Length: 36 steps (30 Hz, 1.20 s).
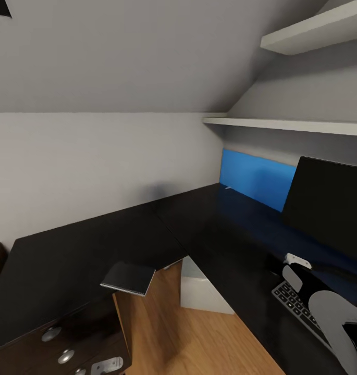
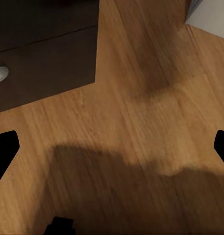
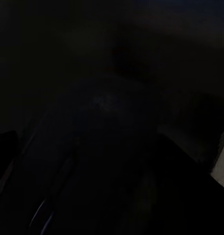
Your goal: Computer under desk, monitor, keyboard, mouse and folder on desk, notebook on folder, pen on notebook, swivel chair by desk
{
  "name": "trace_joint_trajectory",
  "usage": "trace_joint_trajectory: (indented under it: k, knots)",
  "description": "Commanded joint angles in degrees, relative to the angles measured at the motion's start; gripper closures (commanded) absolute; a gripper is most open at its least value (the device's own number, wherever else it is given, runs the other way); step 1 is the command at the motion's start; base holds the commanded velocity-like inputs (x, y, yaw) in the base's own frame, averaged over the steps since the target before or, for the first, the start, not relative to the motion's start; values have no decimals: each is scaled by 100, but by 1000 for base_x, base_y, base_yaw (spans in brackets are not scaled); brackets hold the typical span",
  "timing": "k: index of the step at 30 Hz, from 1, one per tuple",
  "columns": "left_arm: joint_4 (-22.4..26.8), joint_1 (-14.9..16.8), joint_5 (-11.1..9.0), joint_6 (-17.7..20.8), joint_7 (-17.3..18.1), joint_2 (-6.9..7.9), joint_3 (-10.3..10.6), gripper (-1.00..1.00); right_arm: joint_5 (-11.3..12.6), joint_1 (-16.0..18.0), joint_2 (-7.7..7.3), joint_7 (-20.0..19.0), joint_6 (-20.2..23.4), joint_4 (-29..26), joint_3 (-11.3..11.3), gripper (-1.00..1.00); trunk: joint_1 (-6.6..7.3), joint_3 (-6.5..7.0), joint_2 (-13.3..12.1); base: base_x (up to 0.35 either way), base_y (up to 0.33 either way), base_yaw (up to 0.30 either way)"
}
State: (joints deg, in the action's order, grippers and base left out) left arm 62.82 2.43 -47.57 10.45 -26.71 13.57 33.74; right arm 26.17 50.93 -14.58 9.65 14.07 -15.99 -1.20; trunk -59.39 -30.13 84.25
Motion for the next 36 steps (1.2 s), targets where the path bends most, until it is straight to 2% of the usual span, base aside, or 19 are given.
trace_joint_trajectory:
  k: [1, 6, 20, 32, 36]
  knots:
    - [-23, 7, -30, -24, -45, -26, 20, -100, 33, 1, 34, 27, 32, -48, -12, 100, 0, -6, 4, 0, 0, 0]
    - [-42, -3, -19, 31, -32, -62, 9, -100, 21, 44, 174, -43, 26, 50, -12, 100, 0, -6, 4, 0, 0, 0]
    - [-68, -5, -17, 28, -34, -65, 10, -100, 20, 49, 176, -40, 26, 78, -21, 100, 0, -6, 4, 0, 50, 0]
    - [-68, -5, -8, 28, -52, -65, 10, -100, 20, 51, 175, -12, 32, 78, -19, 100, 264, 209, -478, 0, 0, 0]
    - [-68, -5, -7, 28, -46, -65, 10, -100, 20, 49, 183, 117, 42, 78, -5, 100, 330, 263, -598, 0, 0, 0]
